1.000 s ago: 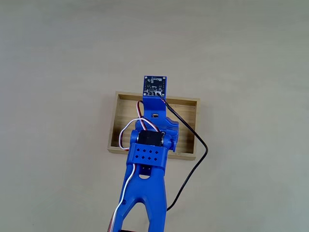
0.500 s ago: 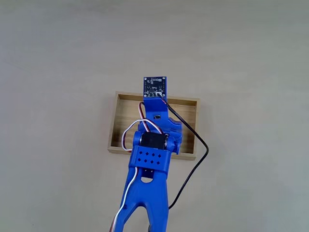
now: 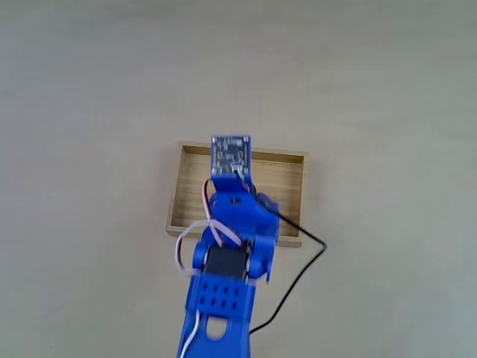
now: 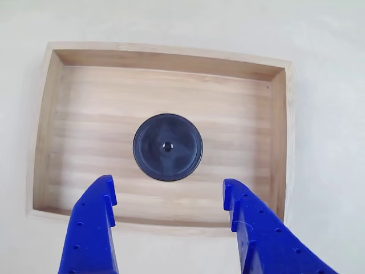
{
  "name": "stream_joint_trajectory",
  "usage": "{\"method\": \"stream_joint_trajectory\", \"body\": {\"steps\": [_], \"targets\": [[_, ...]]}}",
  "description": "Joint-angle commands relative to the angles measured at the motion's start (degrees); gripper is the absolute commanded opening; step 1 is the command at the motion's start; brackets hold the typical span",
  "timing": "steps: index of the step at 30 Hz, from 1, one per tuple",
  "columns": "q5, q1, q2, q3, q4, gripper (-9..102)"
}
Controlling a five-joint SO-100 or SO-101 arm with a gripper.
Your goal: Place the black cylinder in the wooden box then return to rest.
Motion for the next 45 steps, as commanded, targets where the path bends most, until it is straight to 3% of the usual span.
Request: {"method": "stream_joint_trajectory", "body": {"steps": [1,8,18,24,31,45], "targets": [[-3.1,-0.1,-17.1,6.5,-0.3,24],[-7.2,0.2,-38.2,23.5,-0.4,18],[-10.7,1.2,-61.6,39.6,2.0,0],[-12.7,1.8,-69.7,47.1,3.4,0],[-13.8,1.0,-73.3,50.7,11.4,0],[-13.5,1.9,-79.4,63.0,13.4,-1]]}}
